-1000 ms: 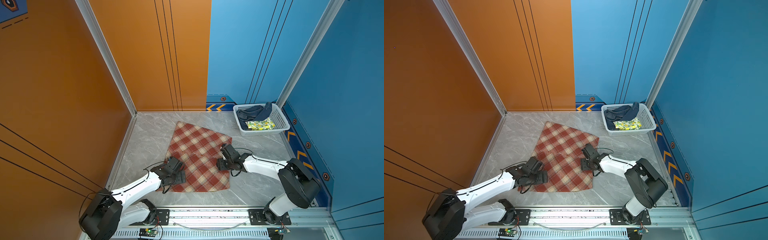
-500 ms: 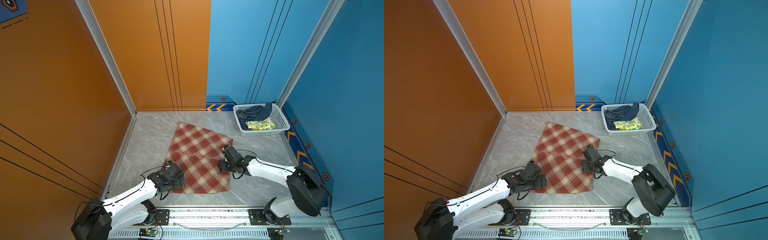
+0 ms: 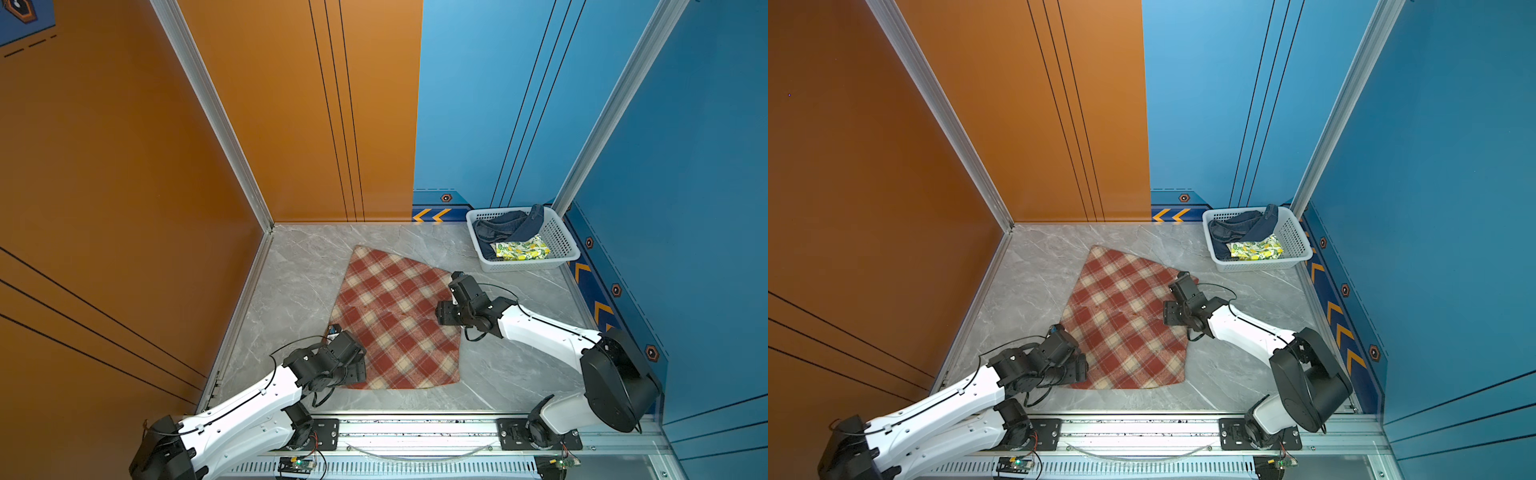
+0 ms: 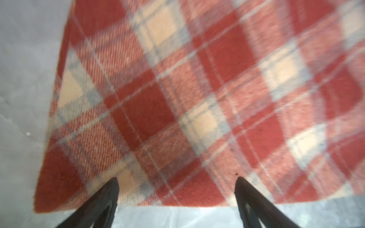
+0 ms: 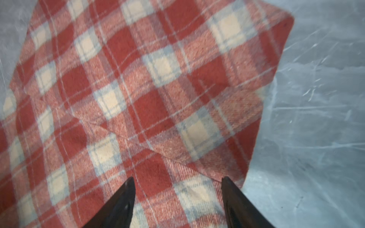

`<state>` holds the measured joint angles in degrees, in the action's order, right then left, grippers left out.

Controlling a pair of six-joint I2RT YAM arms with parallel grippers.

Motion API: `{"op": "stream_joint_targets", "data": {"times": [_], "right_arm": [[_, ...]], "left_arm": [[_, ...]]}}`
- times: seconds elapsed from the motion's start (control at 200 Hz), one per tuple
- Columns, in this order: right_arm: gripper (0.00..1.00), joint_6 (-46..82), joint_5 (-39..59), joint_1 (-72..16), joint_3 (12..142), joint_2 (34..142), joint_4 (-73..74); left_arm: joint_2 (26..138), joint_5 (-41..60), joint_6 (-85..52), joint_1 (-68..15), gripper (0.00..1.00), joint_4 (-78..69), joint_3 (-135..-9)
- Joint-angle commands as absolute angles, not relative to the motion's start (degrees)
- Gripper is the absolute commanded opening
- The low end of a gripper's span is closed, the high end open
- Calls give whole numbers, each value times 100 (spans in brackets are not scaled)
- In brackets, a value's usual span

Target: Fold and stack the skirts

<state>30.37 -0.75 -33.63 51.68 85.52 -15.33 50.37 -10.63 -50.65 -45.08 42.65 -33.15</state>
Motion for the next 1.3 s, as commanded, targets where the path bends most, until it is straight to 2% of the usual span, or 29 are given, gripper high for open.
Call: {"op": "stream_joint_targets", "data": {"times": [0.0, 0.23, 0.355, 0.491, 0.591, 0.836, 0.861, 1.016, 1.172, 1.292], "right_arm": [[70, 2923, 169, -3034, 5448, 8719, -1502], [71, 3004, 136, -2518, 6003, 9189, -1238], [71, 3173, -35, -2439, 6250, 9616, -998], [71, 3463, -123, -2426, 6281, 9936, -546], [70, 3533, -135, -2435, 6277, 10032, -354], [70, 3389, -309, -2443, 6000, 9716, -134], [70, 3365, -324, -2443, 5958, 9660, -121], [70, 3137, -316, -2448, 5654, 9273, 100], [71, 3059, -298, -2395, 5505, 9113, 128], [71, 3054, -281, -2355, 5413, 9037, 79]], "left_arm": [[5414, -1727, -4295, -4400, 95, 4294, -4321], [7492, -757, -2802, -2692, 99, 3096, -6242], [8665, -512, -2010, -2199, 99, 2752, -7346], [9597, -75, -1620, -1682, 100, 1836, -7956], [10353, 231, -1517, -1336, 99, 1690, -8544], [12082, 662, -1538, -816, 87, 2006, -10215], [12276, 699, -1579, -782, 82, 2117, -10426], [13208, 900, -1700, -701, 72, 2640, -11577], [13742, 1113, -1831, -694, 64, 2716, -12070], [13957, 1127, -1925, -698, 63, 2835, -12228]]}}
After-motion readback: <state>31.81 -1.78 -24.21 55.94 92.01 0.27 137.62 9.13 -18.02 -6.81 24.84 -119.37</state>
